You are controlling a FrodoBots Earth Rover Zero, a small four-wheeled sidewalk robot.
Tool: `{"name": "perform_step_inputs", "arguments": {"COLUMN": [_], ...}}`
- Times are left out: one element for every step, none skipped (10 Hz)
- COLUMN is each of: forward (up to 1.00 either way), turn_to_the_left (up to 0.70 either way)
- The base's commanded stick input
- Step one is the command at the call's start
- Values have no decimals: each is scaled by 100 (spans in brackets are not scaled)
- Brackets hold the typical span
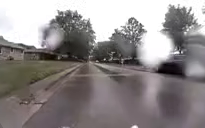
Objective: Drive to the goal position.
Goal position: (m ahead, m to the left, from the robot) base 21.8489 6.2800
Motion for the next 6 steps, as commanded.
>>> {"name": "perform_step_inputs", "arguments": {"forward": [50,50,50,50,50,50], "turn_to_the_left": [-1,-1,-1,-1,-1,-1]}}
